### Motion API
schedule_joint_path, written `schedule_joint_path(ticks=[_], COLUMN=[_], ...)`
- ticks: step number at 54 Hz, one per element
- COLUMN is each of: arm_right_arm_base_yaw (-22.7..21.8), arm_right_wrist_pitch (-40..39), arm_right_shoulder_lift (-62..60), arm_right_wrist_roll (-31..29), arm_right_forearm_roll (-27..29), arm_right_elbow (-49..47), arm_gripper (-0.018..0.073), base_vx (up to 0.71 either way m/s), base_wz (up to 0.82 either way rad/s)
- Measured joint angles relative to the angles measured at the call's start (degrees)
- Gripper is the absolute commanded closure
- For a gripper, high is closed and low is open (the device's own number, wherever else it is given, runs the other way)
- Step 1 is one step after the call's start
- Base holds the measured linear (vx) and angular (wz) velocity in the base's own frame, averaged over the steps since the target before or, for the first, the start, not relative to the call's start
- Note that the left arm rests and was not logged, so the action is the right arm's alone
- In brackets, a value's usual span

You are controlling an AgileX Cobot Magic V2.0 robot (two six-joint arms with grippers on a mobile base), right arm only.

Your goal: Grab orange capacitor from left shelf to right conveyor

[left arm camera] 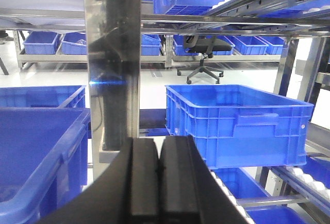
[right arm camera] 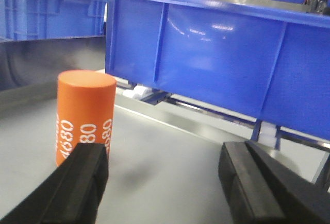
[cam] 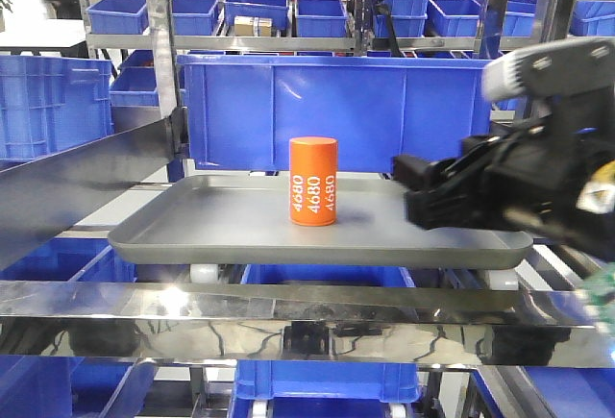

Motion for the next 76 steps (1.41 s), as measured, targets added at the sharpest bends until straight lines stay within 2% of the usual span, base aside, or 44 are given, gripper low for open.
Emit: schedule_joint_path(ticks=[9, 16, 17, 18, 20, 28, 34, 41, 47, 63, 76], arm_right_arm_base_yaw=[0.00, 0.00, 0.00, 0.00, 0.00, 0.00, 0.00, 0.00, 0.20, 0.20, 0.20], arm_right_wrist_pitch=[-0.60, 1.76, 2.59, 7.49, 10.03, 16.91, 19.60, 19.96, 19.70, 13.70, 13.49], arm_right_shoulder_lift=[1.74, 1.92, 1.97, 3.56, 4.79, 8.83, 11.81, 14.69, 16.85, 21.08, 25.10], arm_right_wrist_roll=[0.00, 0.93, 0.93, 0.86, 0.46, -2.22, -8.21, -16.96, -21.66, -23.95, -27.45], arm_right_forearm_roll=[0.81, 3.65, 4.18, 5.50, 5.64, 7.76, 13.40, 21.60, 25.75, 28.61, 36.00], arm_right_elbow=[0.00, -1.11, -1.59, -5.18, -7.35, -13.42, -17.12, -19.70, -20.72, -21.22, -24.96], arm_gripper=[0.0042, 0.0042, 0.0042, 0.0042, 0.0042, 0.0042, 0.0042, 0.0042, 0.0042, 0.0042, 0.0042], base_vx=[0.00, 0.00, 0.00, 0.00, 0.00, 0.00, 0.00, 0.00, 0.00, 0.00, 0.00], base_wz=[0.00, 0.00, 0.00, 0.00, 0.00, 0.00, 0.00, 0.00, 0.00, 0.00, 0.00])
